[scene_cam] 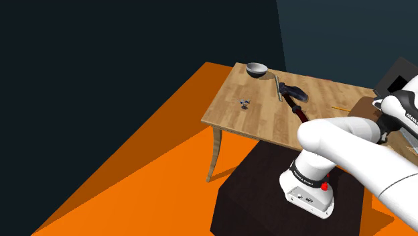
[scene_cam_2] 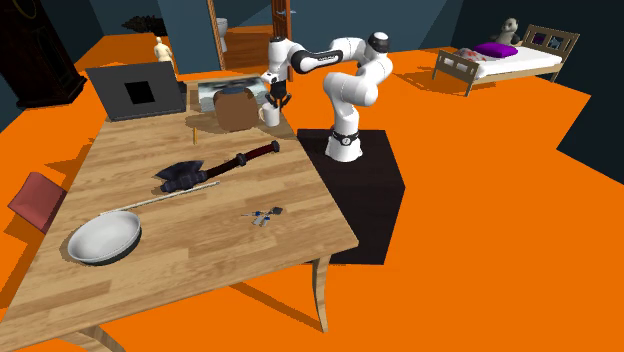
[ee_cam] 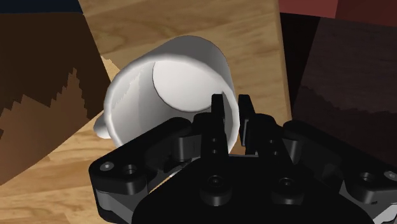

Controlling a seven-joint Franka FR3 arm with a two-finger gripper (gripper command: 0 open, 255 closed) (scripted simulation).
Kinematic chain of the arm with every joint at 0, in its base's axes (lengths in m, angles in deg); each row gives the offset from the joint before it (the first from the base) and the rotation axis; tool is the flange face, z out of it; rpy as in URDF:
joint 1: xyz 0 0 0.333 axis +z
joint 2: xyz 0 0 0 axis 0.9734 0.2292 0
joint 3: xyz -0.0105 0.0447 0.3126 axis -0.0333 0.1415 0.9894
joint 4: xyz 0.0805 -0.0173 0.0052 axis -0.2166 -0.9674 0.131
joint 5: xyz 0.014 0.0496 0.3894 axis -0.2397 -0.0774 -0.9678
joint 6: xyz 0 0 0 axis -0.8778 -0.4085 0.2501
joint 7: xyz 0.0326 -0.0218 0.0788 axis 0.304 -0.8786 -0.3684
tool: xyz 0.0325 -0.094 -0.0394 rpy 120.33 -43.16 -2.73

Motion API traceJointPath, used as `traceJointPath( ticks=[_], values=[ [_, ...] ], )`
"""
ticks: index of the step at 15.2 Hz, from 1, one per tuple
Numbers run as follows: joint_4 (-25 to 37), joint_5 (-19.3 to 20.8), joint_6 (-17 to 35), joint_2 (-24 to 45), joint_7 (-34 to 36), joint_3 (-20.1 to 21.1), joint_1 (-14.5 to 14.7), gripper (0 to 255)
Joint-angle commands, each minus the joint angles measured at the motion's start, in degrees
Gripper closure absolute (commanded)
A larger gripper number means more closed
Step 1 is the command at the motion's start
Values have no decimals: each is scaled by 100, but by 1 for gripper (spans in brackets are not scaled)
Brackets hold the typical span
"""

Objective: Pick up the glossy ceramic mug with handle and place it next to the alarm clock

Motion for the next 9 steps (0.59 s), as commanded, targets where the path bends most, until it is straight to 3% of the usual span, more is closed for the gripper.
traceJointPath(
  ticks=[1,8,9],
  values=[
    [-29,78,40,-3,10,-81,-10,255],
    [-28,78,40,-4,10,-81,-10,255],
    [-28,78,40,-4,10,-82,-10,0]
  ],
)
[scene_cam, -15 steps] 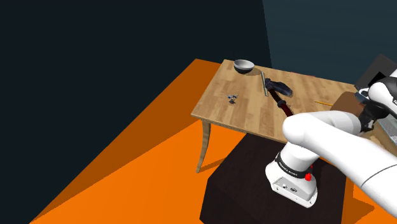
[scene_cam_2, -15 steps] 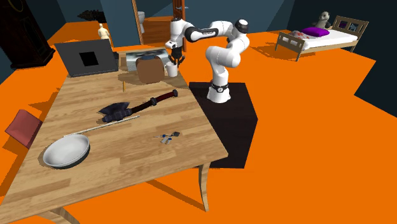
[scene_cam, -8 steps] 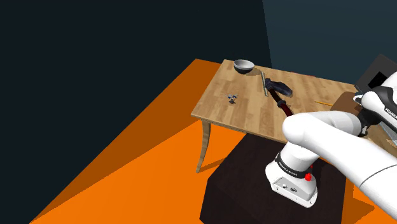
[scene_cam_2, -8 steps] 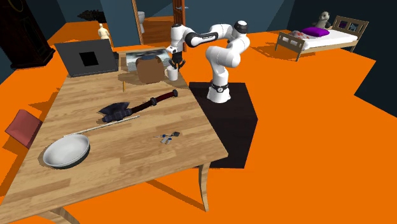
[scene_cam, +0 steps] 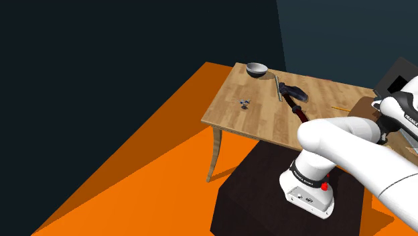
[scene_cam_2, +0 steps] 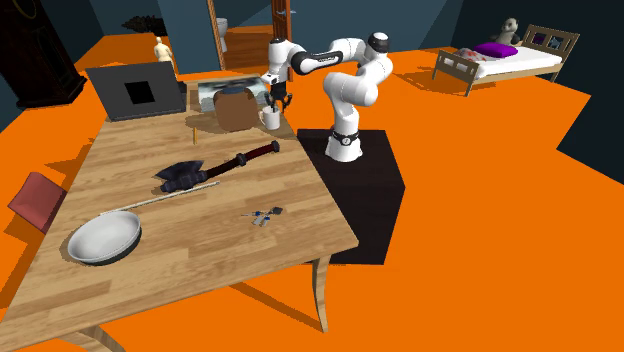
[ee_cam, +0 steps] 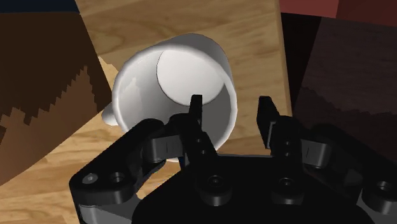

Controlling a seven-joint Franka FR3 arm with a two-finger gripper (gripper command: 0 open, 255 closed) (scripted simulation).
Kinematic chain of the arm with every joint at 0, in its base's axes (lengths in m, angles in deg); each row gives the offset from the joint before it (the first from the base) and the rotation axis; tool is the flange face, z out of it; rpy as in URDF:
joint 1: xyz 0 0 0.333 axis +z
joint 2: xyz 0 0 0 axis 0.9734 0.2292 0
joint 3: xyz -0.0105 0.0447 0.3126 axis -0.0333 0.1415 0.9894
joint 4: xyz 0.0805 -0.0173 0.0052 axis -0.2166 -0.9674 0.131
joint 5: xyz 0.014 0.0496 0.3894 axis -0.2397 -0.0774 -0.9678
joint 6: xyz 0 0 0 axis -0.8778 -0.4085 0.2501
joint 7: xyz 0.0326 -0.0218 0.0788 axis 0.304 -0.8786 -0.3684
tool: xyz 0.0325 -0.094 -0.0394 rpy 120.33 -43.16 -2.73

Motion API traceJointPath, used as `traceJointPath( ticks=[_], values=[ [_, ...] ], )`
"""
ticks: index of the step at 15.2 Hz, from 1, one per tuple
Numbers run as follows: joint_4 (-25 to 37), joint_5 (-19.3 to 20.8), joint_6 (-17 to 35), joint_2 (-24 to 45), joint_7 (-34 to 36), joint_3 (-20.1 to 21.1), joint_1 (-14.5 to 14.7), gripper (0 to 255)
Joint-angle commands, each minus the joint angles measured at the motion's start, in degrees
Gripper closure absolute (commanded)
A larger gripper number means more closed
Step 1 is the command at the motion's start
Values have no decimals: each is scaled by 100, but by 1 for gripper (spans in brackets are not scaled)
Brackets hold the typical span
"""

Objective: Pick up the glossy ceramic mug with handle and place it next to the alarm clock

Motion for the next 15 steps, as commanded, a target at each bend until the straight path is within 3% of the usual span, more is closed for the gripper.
traceJointPath(
  ticks=[1,5,9,15],
  values=[
    [0,0,0,0,0,0,0,0],
    [0,0,0,0,0,0,0,0],
    [193,-762,-400,18,-50,845,40,0],
    [193,-762,-400,18,-50,845,40,0]
  ],
)
